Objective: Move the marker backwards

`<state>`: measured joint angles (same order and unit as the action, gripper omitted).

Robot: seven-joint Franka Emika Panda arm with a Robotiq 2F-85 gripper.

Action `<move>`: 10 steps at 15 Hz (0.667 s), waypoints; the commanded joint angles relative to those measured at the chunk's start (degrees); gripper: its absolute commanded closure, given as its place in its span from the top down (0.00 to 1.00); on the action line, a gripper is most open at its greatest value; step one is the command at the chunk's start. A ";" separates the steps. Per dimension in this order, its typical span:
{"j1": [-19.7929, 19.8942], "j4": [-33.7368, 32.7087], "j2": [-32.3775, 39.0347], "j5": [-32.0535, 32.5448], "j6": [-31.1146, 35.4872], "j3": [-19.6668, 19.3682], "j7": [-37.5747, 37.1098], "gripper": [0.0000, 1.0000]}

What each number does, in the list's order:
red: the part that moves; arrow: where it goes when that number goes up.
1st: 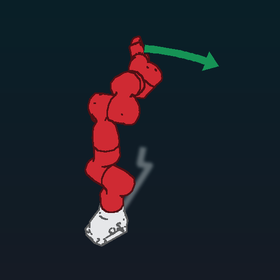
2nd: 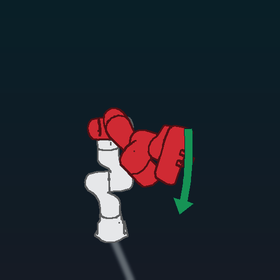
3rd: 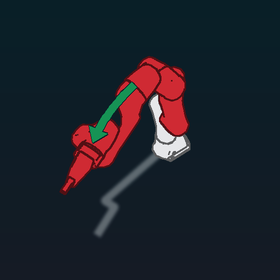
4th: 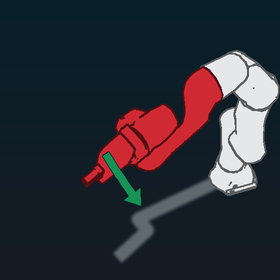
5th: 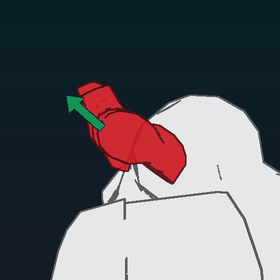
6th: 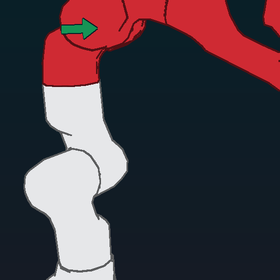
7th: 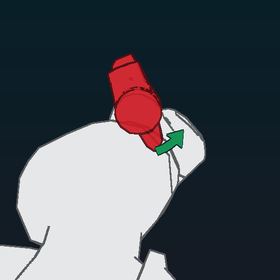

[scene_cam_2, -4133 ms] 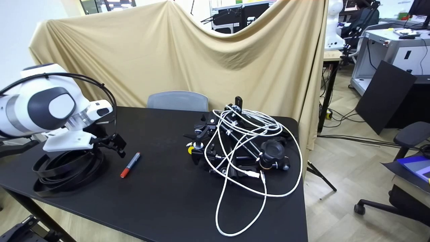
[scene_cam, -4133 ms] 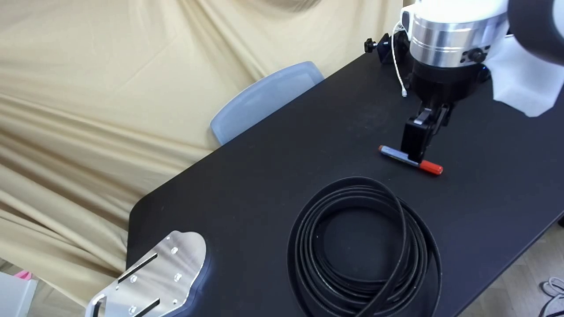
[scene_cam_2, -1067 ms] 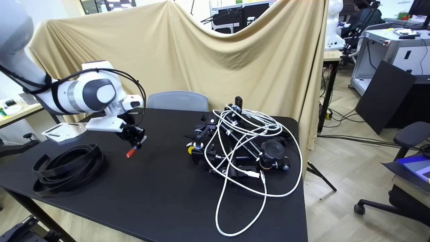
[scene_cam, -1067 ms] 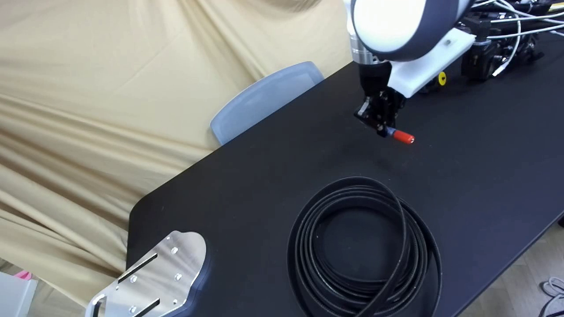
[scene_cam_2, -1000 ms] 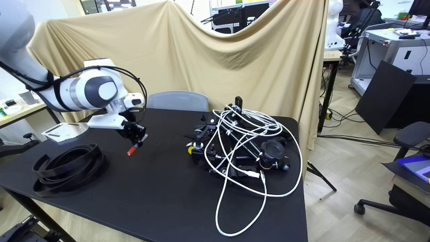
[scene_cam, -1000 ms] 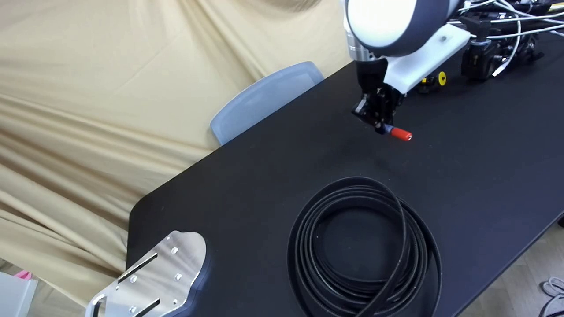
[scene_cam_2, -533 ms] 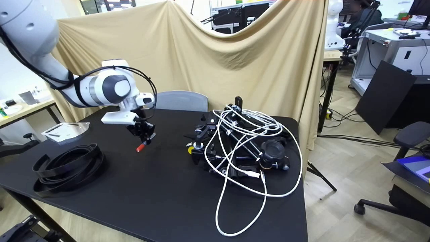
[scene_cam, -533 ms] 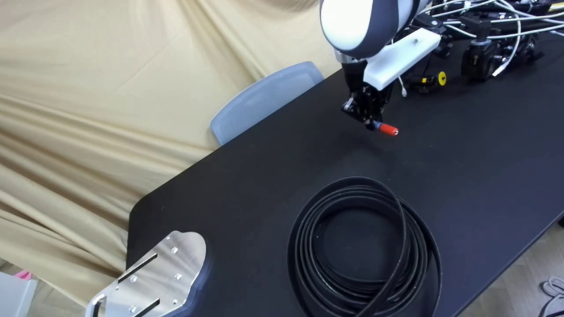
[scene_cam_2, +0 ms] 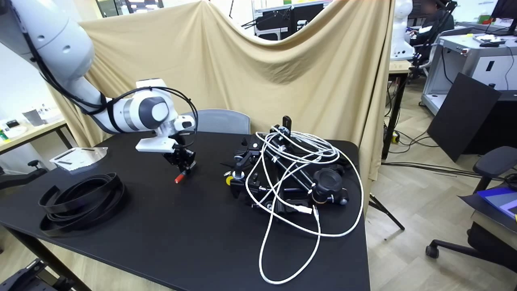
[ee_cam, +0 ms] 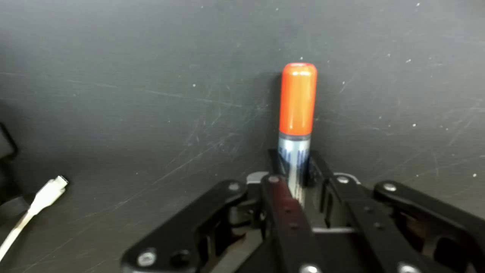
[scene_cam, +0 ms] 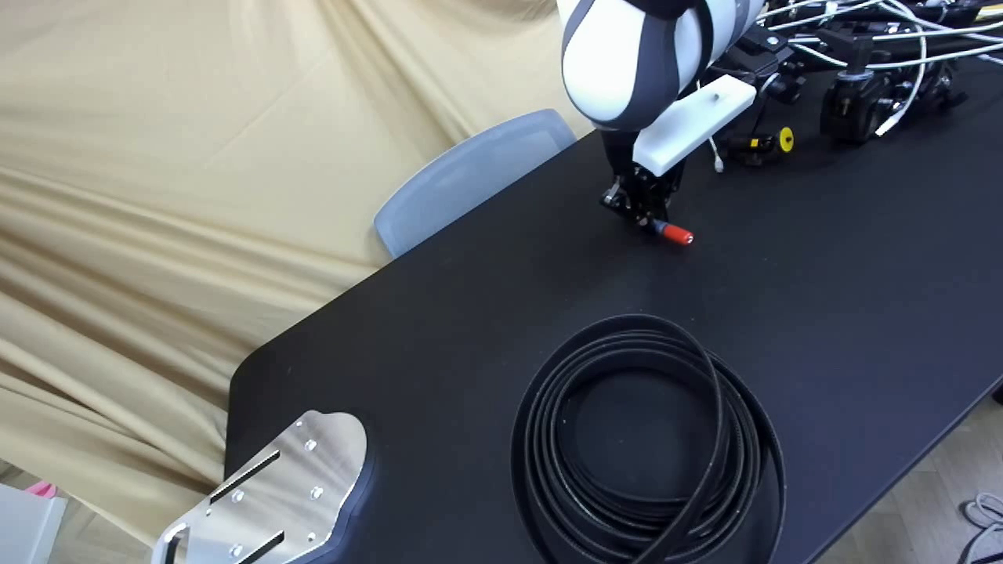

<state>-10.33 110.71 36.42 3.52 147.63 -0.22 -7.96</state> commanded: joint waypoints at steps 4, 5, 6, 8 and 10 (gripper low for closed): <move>-0.36 -2.00 0.69 1.19 -0.53 -0.49 -0.22 0.59; -0.14 -1.69 0.13 1.01 -0.66 -0.24 0.12 0.67; -0.02 -1.21 -0.72 0.85 -1.31 -0.17 0.17 0.73; -0.13 0.03 -2.53 1.09 -1.68 -0.32 0.16 0.87; -0.32 1.59 -5.02 1.33 -2.67 -0.50 -0.14 0.98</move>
<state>-10.45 109.55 35.91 3.71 147.33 -0.36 -7.58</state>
